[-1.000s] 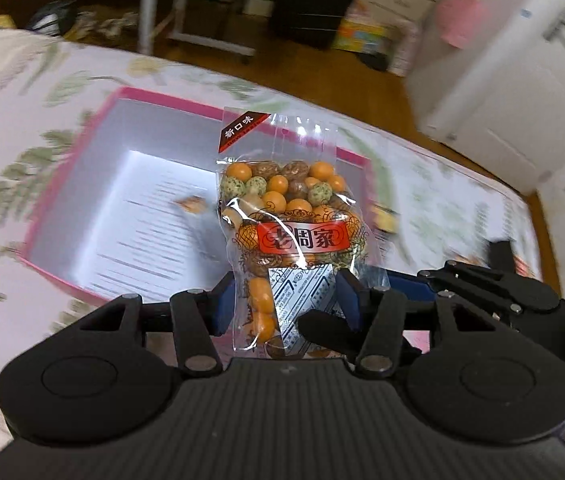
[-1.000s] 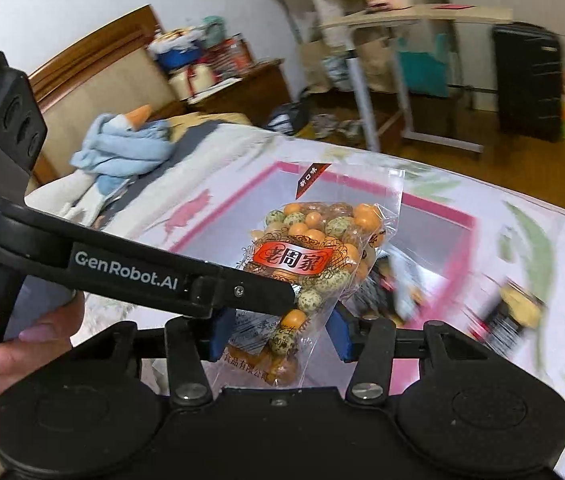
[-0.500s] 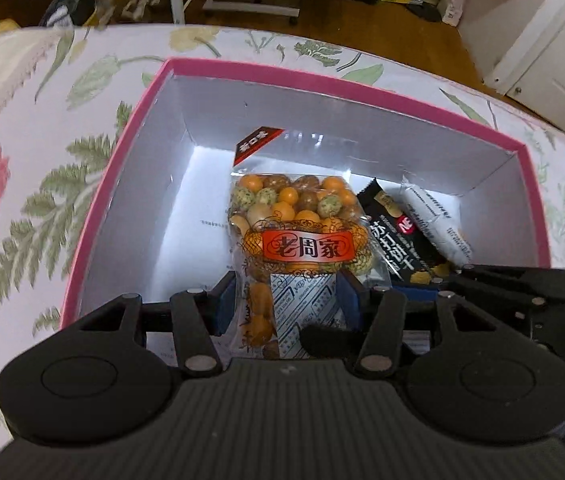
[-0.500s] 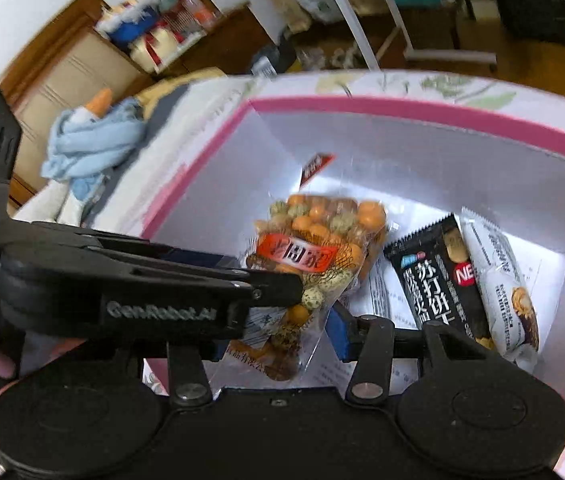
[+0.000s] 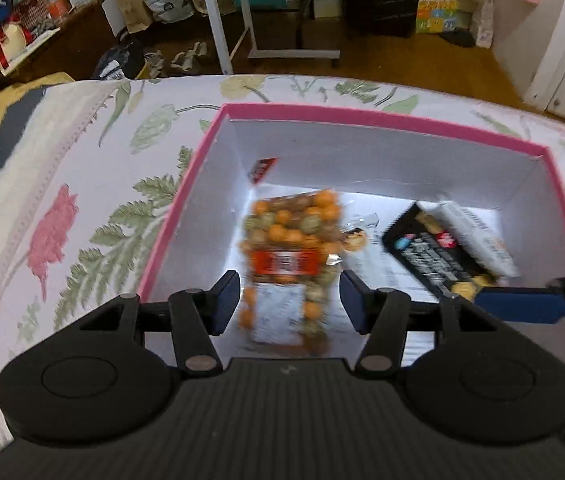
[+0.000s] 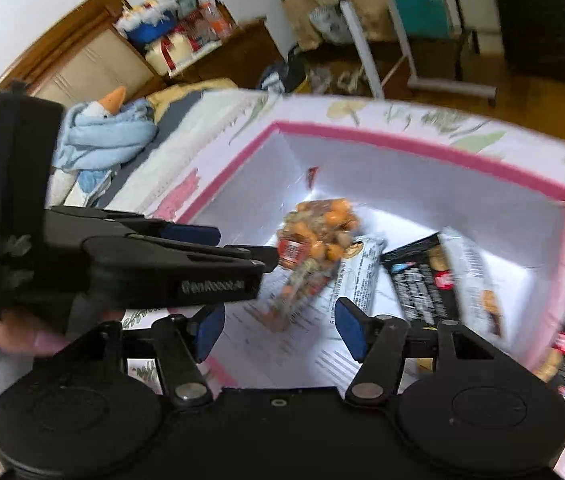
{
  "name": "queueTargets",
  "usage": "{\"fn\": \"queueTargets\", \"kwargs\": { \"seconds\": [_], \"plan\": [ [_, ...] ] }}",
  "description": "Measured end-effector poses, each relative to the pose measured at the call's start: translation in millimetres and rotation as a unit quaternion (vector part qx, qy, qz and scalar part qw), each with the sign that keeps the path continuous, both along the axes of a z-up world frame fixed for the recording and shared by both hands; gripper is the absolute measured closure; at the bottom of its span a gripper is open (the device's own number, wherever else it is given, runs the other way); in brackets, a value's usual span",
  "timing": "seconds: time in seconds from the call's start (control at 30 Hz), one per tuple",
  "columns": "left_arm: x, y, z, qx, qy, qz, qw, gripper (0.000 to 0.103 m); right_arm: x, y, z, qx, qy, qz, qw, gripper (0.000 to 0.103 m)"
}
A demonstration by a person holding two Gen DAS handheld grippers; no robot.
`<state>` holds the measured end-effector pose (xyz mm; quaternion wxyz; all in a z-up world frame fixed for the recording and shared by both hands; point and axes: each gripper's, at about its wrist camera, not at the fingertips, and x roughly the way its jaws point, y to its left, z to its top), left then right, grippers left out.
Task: Organize snacks
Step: 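Carry the nut bag into the pink box and open the left tool, then grasp a white snack bar with the left tool while the right tool grasps another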
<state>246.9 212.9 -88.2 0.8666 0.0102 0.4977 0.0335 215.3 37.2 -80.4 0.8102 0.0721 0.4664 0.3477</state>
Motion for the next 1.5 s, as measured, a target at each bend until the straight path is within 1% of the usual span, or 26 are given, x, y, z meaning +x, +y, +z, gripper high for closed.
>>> {"fn": "queueTargets", "kwargs": {
  "seconds": [0.1, 0.2, 0.27, 0.4, 0.53, 0.67, 0.73, 0.8, 0.93, 1.0, 1.07, 1.2, 1.27, 1.33, 1.47, 1.5],
  "plan": [
    [-12.0, -11.3, 14.0, -0.024, -0.01, -0.011, 0.9996, 0.049, -22.2, -34.2, 16.2, 0.001, -0.025, -0.022, 0.999, 0.036],
    [-25.2, -29.6, 24.4, -0.058, -0.013, -0.034, 0.9977, 0.049, -41.2, -72.0, 25.4, 0.0, -0.039, -0.053, 0.998, 0.035],
    [-33.2, -41.8, 32.0, -0.077, -0.015, -0.049, 0.9957, 0.049, -57.8, -96.8, 30.9, -0.014, -0.055, -0.077, 0.995, 0.035],
    [-47.9, -74.6, 46.9, -0.113, -0.017, -0.09, 0.9893, 0.049, -88.6, -138.6, 41.1, -0.04, -0.085, -0.107, 0.99, 0.035],
    [-60.1, -112.1, 55.8, -0.132, -0.015, -0.129, 0.9828, 0.05, -111.5, -173.7, 49.2, -0.053, -0.108, -0.142, 0.983, 0.033],
    [-70.3, -150.0, 53.8, -0.152, -0.003, -0.164, 0.9747, 0.05, -132.6, -213.0, 45.1, -0.073, -0.111, -0.185, 0.974, 0.033],
    [-75.0, -170.5, 49.1, -0.159, 0.005, -0.178, 0.9711, 0.05, -141.3, -235.3, 38.8, -0.073, -0.105, -0.213, 0.969, 0.033],
    [-80.4, -192.1, 42.2, -0.163, 0.008, -0.192, 0.9677, 0.05, -147.0, -259.1, 31.6, -0.061, -0.091, -0.241, 0.964, 0.033],
    [-85.4, -233.4, 23.4, -0.175, 0.007, -0.208, 0.9624, 0.051, -153.0, -297.4, 14.7, -0.056, -0.068, -0.295, 0.951, 0.033],
    [-84.2, -251.7, 11.4, -0.184, 0.007, -0.207, 0.9608, 0.051, -153.5, -313.4, 3.1, -0.057, -0.055, -0.326, 0.942, 0.033],
    [-79.7, -268.0, -3.6, -0.191, 0.014, -0.203, 0.9605, 0.051, -153.4, -328.2, -10.8, -0.055, -0.041, -0.355, 0.932, 0.033],
    [-67.3, -296.0, -38.3, -0.186, 0.028, -0.184, 0.9647, 0.051, -148.5, -355.1, -40.3, -0.017, -0.008, -0.406, 0.914, 0.034],
    [-65.3, -304.3, -52.5, -0.179, 0.038, -0.176, 0.9673, 0.051, -146.0, -360.4, -51.6, -0.024, 0.0, -0.423, 0.906, 0.037],
    [-64.7, -311.1, -63.9, -0.177, 0.049, -0.174, 0.9676, 0.051, -141.7, -364.1, -62.6, -0.023, 0.011, -0.431, 0.902, 0.04],
    [-68.0, -318.9, -75.7, -0.181, 0.058, -0.173, 0.9664, 0.052, -134.7, -371.7, -82.0, 0.009, 0.028, -0.449, 0.893, 0.044],
    [-68.7, -320.4, -77.2, -0.182, 0.059, -0.171, 0.9665, 0.051, -133.8, -372.6, -86.5, 0.013, 0.028, -0.456, 0.89, 0.047]
  ]
}}
